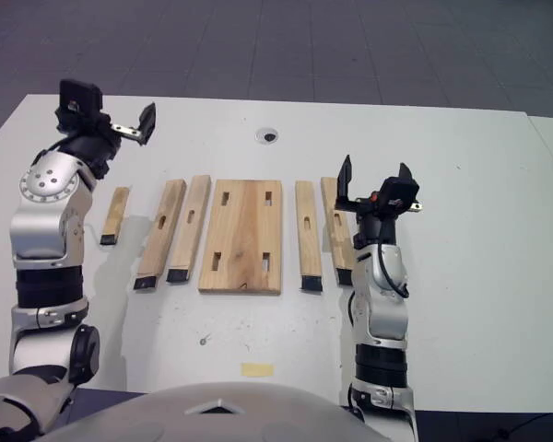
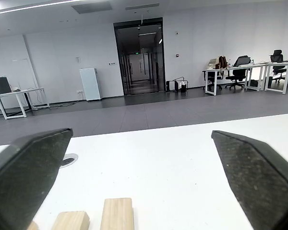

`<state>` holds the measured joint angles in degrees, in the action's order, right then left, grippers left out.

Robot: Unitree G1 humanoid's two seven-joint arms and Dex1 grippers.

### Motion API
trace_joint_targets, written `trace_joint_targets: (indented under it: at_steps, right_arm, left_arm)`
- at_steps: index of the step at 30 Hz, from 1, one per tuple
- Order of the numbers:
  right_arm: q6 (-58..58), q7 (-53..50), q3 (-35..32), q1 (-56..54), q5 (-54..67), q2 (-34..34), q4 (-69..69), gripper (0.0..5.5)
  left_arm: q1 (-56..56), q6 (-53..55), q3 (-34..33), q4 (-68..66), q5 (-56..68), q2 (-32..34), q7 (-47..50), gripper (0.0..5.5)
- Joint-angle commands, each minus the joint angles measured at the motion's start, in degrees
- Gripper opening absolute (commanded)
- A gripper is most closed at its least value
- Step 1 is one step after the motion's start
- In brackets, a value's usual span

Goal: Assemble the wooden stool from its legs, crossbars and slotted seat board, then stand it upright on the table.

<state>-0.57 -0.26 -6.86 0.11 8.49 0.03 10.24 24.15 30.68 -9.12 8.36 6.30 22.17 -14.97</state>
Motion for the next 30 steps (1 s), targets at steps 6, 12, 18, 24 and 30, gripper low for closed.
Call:
trace_joint_targets:
  at_steps: [6,12,18,24,30]
  right_arm:
    - [-0.7,-0.6,-0.1,3.2,-0.3,0.9,1.6,5.38]
    - [-0.1,-0.4,-0.8,3.3,-0.1,0.4,1.6,5.38]
    - [-0.1,0.1,0.2,2.7,-0.5,0.4,1.0,5.40]
    - [-1.0,-1.1,0.3,3.3,-0.7,1.6,1.2,5.40]
    - [-1.2,-1.6,0.2,4.0,-0.9,1.9,1.5,5.40]
  left_arm:
    - [-15.4,5.0,-3.8,2.7,-4.2,1.9,5.0,5.40]
    - [-17.9,10.1,-4.0,-2.5,-3.3,-0.3,6.3,5.40]
    - [-19.2,15.8,-2.3,-3.2,-2.0,0.3,3.4,4.52]
    - [-20.7,22.5,-2.9,-2.5,0.0,1.4,1.3,3.48]
    - [-23.8,24.8,-2.9,-4.8,0.6,1.8,0.7,2.43]
